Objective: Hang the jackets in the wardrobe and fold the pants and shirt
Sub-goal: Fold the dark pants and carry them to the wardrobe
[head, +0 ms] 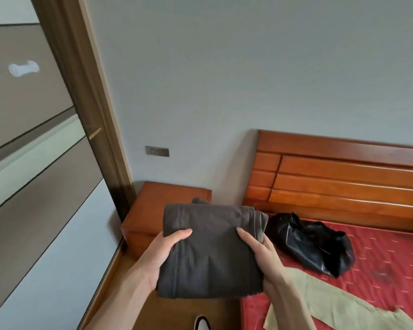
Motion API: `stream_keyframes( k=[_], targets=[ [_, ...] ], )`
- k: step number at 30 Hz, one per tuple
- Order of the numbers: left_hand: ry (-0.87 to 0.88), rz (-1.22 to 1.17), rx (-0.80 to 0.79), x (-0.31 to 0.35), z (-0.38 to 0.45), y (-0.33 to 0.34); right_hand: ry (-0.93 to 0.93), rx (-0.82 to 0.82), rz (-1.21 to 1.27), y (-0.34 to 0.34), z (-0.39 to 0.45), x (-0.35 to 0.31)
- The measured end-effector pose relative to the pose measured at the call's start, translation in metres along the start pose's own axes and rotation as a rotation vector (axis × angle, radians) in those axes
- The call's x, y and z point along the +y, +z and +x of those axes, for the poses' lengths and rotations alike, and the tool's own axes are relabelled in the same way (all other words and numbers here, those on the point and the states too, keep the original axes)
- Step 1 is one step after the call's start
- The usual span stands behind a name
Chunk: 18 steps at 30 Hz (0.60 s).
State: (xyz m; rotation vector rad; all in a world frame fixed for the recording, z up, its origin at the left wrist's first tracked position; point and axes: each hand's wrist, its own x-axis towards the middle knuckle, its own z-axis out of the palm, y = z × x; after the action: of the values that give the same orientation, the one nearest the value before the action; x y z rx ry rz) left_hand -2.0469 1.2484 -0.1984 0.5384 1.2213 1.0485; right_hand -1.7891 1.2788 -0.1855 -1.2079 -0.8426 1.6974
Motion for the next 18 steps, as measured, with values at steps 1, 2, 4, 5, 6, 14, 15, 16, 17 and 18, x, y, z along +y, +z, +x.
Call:
stream_keyframes(
  k=[1, 2, 4, 5, 6, 14, 15, 16, 17, 18],
  targets=[
    [0.013, -0.012, 0.025, 0.008, 0.009, -0.005, 0.014, -0.029, -0.001, 0.007, 0.015, -0.004],
    [0.038, -0.020, 0.052, 0.017, 0.019, -0.009, 0.029, -0.059, 0.003, 0.014, 0.032, -0.008],
    [0.087, -0.029, 0.097, 0.037, 0.038, -0.011, 0.047, -0.105, 0.005, 0.025, 0.064, -0.018],
    [0.100, -0.032, 0.124, 0.048, 0.046, -0.010, 0.054, -0.129, 0.000, 0.030, 0.079, -0.024],
    [0.106, -0.037, 0.156, 0.059, 0.053, -0.009, 0.059, -0.161, -0.005, 0.035, 0.095, -0.030],
    [0.132, -0.065, 0.370, 0.118, 0.108, -0.021, 0.090, -0.309, -0.065, 0.077, 0.201, -0.070],
    [0.130, -0.072, 0.388, 0.123, 0.114, -0.024, 0.086, -0.325, -0.081, 0.084, 0.211, -0.074],
    [0.123, -0.081, 0.406, 0.128, 0.118, -0.030, 0.090, -0.349, -0.104, 0.093, 0.222, -0.076],
    [0.114, -0.082, 0.416, 0.132, 0.122, -0.034, 0.096, -0.361, -0.118, 0.099, 0.229, -0.077],
    [0.104, -0.079, 0.427, 0.135, 0.123, -0.037, 0.099, -0.368, -0.123, 0.105, 0.235, -0.079]
  ],
)
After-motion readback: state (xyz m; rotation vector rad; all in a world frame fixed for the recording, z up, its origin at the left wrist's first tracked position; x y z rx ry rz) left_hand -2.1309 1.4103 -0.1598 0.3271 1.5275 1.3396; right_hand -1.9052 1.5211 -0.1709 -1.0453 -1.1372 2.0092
